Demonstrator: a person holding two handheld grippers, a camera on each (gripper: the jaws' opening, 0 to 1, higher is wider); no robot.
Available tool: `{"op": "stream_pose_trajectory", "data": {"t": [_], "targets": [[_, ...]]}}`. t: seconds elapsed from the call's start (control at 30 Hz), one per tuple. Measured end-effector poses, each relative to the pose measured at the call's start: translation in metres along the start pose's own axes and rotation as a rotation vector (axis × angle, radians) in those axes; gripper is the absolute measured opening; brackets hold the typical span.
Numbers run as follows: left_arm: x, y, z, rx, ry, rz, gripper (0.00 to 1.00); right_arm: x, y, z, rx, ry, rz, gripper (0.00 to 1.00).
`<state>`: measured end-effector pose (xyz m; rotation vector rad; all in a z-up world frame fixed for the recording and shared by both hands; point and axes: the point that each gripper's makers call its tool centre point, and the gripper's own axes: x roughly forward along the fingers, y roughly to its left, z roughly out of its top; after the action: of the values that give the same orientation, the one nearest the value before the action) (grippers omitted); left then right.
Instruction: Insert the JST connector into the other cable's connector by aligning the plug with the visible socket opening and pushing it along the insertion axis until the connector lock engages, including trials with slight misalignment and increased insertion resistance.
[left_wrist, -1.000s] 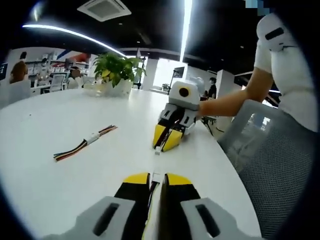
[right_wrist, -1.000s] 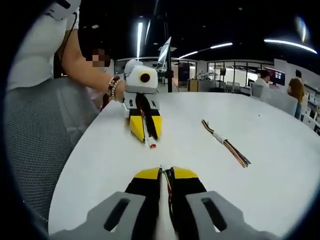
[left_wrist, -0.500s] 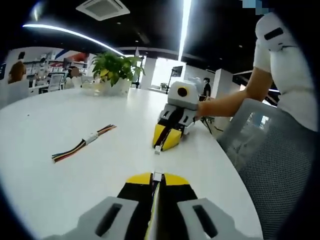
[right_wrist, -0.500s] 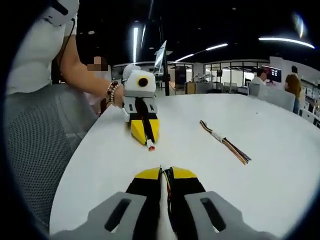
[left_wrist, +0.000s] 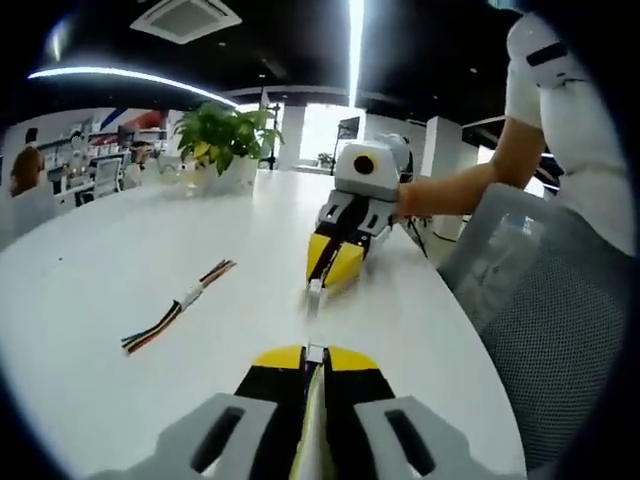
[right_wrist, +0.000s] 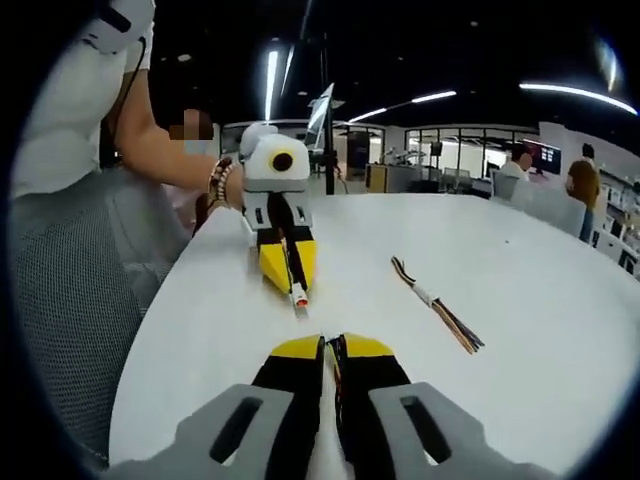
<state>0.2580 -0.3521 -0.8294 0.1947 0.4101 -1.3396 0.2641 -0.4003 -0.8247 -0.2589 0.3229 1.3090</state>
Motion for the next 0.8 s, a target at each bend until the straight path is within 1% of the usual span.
{"op": "stream_pose_trajectory", "data": {"t": [0.1, 0.23, 0.3, 0.43, 0.53, 0.8], "targets": [[-0.002, 0.001, 0.007, 0.01, -0.009, 0.01, 0.0, 0.001, -0.001, 0.008, -0.018, -0.001, -0.011, 0.02], [-0.003, 0.003, 0.013, 0.027, -0.009, 0.022, 0.0, 0.005, 0.005, 0.02, -0.039, -0.018, -0.002, 0.02], [-0.003, 0.002, 0.016, 0.028, -0.021, 0.023, 0.0, 0.007, 0.006, 0.024, -0.041, -0.027, 0.0, 0.02], [-0.003, 0.001, 0.02, 0.039, -0.029, 0.024, 0.0, 0.012, 0.008, 0.02, -0.041, -0.007, 0.01, 0.02], [-0.003, 0.0, 0.023, 0.041, -0.041, 0.024, 0.0, 0.011, 0.01, 0.023, -0.043, -0.016, 0.013, 0.02], [-0.002, 0.0, 0.026, 0.05, -0.047, 0.029, 0.0, 0.01, 0.009, 0.026, -0.033, -0.031, 0.007, 0.02]]}}
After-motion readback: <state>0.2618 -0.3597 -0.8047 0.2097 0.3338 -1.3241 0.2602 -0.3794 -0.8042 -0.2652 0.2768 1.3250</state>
